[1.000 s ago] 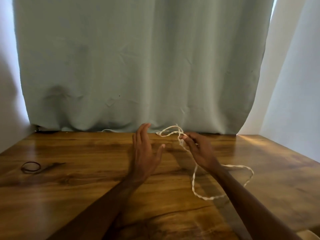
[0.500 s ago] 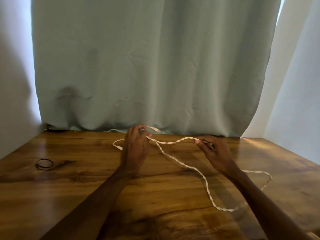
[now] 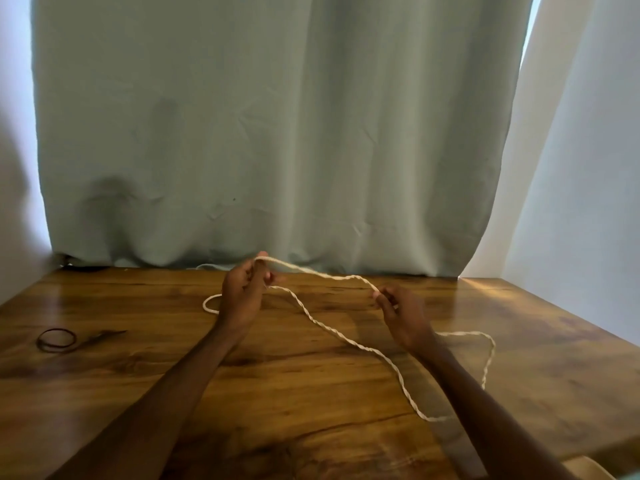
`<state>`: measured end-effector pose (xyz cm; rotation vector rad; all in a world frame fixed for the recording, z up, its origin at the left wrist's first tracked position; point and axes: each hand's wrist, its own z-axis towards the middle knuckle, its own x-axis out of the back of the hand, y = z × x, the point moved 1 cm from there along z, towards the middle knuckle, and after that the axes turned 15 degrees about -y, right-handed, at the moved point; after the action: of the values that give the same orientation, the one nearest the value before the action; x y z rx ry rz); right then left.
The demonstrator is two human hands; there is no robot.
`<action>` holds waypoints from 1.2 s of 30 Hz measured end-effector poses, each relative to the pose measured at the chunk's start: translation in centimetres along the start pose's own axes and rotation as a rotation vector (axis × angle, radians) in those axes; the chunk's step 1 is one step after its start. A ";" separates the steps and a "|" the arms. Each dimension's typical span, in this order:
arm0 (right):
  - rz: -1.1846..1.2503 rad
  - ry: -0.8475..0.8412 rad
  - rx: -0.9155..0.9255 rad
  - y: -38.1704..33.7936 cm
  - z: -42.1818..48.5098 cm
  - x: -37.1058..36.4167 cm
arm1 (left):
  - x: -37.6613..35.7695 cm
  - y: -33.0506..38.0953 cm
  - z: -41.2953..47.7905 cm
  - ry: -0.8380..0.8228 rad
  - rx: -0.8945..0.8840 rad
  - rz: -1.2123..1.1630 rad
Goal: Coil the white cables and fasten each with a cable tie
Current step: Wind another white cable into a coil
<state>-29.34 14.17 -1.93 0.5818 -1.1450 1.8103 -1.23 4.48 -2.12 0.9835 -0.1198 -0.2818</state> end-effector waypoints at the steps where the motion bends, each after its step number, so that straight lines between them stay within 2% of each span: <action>1: -0.012 0.011 -0.026 0.0 0.2 -0.3 | -0.3 0.3 -0.1 -0.084 0.071 -0.107; 3: -0.043 -0.035 -0.114 0.4 0.6 -0.9 | -0.8 0.7 -0.5 -0.275 0.203 -0.356; 6: -0.094 -0.249 -0.282 0.8 0.9 -1.7 | -1.0 1.1 -0.7 -0.532 0.342 -0.659; 8: -0.163 -0.367 -0.319 0.0 0.6 -1.9 | -1.0 1.4 -0.6 -0.577 0.366 -0.754; 10: -0.180 -0.306 -0.221 -2.3 -0.1 -1.7 | -0.9 1.7 -0.3 -0.456 0.370 -0.842; 13: -0.162 0.030 0.127 -6.6 -2.1 -2.2 | 0.3 1.6 0.6 -0.150 0.302 -0.913; 14: -0.147 0.058 0.221 -8.0 -2.7 -2.5 | 1.0 1.2 0.8 -0.073 0.283 -0.917; 16: -0.101 -0.121 0.301 -9.9 -3.2 -4.0 | 2.2 0.5 1.1 0.006 0.257 -0.920; 18: -0.128 -0.400 0.227 -10.8 -2.8 -6.2 | 2.9 0.0 1.0 0.037 0.246 -0.922; 20: -0.186 -0.531 0.110 -10.7 -1.6 -8.6 | 3.0 -0.1 0.7 0.039 0.243 -0.908; 27: -0.273 -0.401 -0.129 -9.1 2.6 -12.6 | 3.6 -0.1 0.6 0.052 0.219 -0.965; 31: -0.284 -0.346 0.017 -8.6 2.3 -13.0 | 3.8 -0.3 0.7 0.073 0.210 -0.953; 36: -0.295 -0.422 0.128 -5.9 -1.0 -8.7 | 3.6 -0.2 1.0 0.105 0.202 -0.886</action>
<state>-19.90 12.33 -6.22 1.1867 -1.1456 1.5515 2.00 2.56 -1.86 1.2075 0.4057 -1.0413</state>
